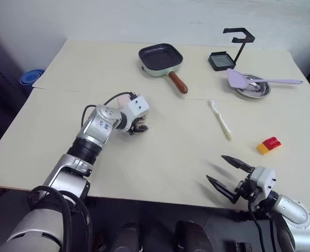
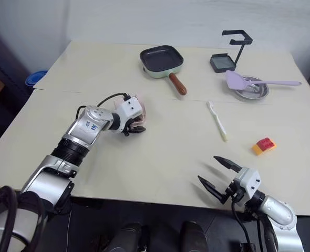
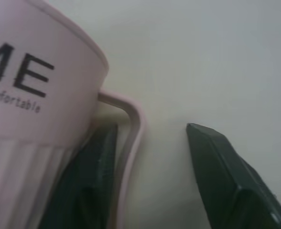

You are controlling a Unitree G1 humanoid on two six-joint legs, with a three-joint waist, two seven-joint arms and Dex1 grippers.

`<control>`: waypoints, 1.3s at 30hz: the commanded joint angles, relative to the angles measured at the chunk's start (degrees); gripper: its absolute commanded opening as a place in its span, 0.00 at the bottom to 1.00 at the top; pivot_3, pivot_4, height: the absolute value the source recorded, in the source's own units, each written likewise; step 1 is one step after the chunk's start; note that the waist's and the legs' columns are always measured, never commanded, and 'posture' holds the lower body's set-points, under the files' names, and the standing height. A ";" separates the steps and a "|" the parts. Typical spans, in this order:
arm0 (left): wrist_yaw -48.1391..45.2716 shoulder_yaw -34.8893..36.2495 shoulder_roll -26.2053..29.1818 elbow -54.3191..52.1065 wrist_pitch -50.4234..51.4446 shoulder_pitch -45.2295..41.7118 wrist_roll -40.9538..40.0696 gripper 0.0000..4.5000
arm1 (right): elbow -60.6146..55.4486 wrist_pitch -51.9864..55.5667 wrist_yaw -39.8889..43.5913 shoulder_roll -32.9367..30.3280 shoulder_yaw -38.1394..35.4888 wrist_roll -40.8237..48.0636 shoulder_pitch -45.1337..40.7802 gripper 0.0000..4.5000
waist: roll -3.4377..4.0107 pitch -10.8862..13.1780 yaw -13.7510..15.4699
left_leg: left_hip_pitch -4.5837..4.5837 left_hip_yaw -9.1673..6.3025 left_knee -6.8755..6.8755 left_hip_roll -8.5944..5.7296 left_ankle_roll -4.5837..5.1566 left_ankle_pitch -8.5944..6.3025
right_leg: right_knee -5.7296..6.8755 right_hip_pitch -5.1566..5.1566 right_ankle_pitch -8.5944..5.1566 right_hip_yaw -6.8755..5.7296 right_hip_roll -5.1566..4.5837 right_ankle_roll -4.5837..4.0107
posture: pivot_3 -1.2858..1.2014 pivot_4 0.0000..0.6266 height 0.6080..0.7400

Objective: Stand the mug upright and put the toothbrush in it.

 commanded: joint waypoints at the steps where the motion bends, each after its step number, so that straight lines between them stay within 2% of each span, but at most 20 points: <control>1: -0.84 -0.64 0.13 2.32 0.05 0.74 1.70 0.28 | -1.36 -1.23 -0.53 0.55 -1.58 1.51 0.33 1.00 | 0.00 0.00 -0.02 | -0.01 0.00 0.01 0.00 0.00 0.00 | 0.00 0.00 0.00 0.00 0.00 0.00 | 0.52 0.24 1.00; 3: -1.70 0.19 0.59 1.62 -0.56 1.12 1.09 0.15 | -0.86 -1.58 -0.56 0.67 -1.64 1.52 0.24 1.00 | 0.00 0.00 -0.07 | -0.02 0.00 0.01 0.00 0.00 0.00 | 0.00 -0.01 0.00 0.00 0.00 0.00 | 0.52 0.24 1.00; 5: -5.54 3.16 0.70 -2.83 -3.56 2.83 -3.26 0.02 | -0.52 -1.73 -0.52 0.50 -1.88 1.48 0.23 1.00 | 0.01 0.00 -0.13 | -0.06 -0.01 0.01 0.03 0.01 -0.01 | -0.01 -0.04 0.00 -0.01 0.00 0.00 | 0.52 0.24 1.00; 10: -17.97 15.38 -4.52 -16.17 -7.21 7.69 -22.89 0.01 | -3.26 -0.03 -1.63 -1.25 -6.05 3.51 2.14 1.00 | 0.07 -0.02 0.23 | -0.33 -0.07 0.08 0.04 0.03 -0.03 | -0.08 -0.16 0.00 -0.10 -0.01 0.00 | 0.52 0.24 1.00; 12: -22.08 17.08 -6.37 -19.57 -8.04 10.38 -28.04 0.01 | -3.97 0.31 -1.57 -2.14 -7.66 4.03 3.03 1.00 | 0.01 0.02 0.34 | -0.47 -0.21 0.21 -0.01 0.09 -0.05 | -0.13 -0.14 0.02 -0.21 -0.08 0.03 | 0.52 0.24 1.00; 15: -27.38 19.42 -12.06 -21.00 -11.99 15.53 -35.65 0.01 | -4.37 0.24 -1.35 -3.04 -9.19 4.37 3.44 1.00 | 0.01 0.01 -0.02 | -0.37 -0.14 0.23 -0.08 0.13 -0.08 | -0.20 -0.04 0.07 -0.14 -0.07 0.13 | 0.52 0.24 1.00; 17: -29.08 18.94 -15.21 -18.09 -15.92 17.64 -35.84 0.01 | -4.56 0.09 -1.47 -3.15 -9.82 4.42 3.41 1.00 | 0.01 0.01 -0.04 | -0.33 -0.13 0.21 -0.07 0.13 -0.08 | -0.19 -0.03 0.07 -0.14 -0.05 0.13 | 0.52 0.24 1.00; 22: -31.84 16.18 -19.82 -4.57 -29.06 21.21 -30.07 0.01 | -5.23 -0.20 -1.68 -3.33 -10.66 4.19 3.58 1.00 | 0.01 0.01 -0.10 | -0.29 -0.06 0.21 -0.27 0.15 -0.09 | -0.21 -0.04 0.07 -0.11 -0.03 0.13 | 0.52 0.24 1.00; 27: -29.49 16.79 -20.57 2.54 -36.69 22.92 -26.91 0.01 | -6.18 0.15 -1.52 -3.62 -11.05 4.27 4.28 1.00 | 0.00 0.01 -0.02 | -0.32 -0.08 0.20 -0.16 0.20 -0.11 | -0.24 -0.06 0.07 -0.11 -0.07 0.13 | 0.52 0.24 1.00; 32: -28.26 17.03 -16.49 -4.22 -33.37 26.02 -27.25 0.30 | -6.08 0.22 -1.33 -3.53 -11.24 4.35 4.20 1.00 | 0.11 -0.06 -0.38 | -0.28 -0.08 0.16 -0.05 0.24 -0.14 | -0.25 -0.03 0.08 -0.11 -0.08 0.14 | 0.52 0.24 1.00; 39: -25.87 18.93 -6.02 -18.73 -25.79 34.01 -28.67 0.75 | -5.19 0.80 -0.90 -3.37 -10.58 3.80 3.01 1.00 | 0.12 -0.06 -0.37 | -0.30 -0.10 0.15 -0.02 0.25 -0.15 | -0.25 -0.04 0.08 -0.11 -0.09 0.14 | 0.52 0.24 1.00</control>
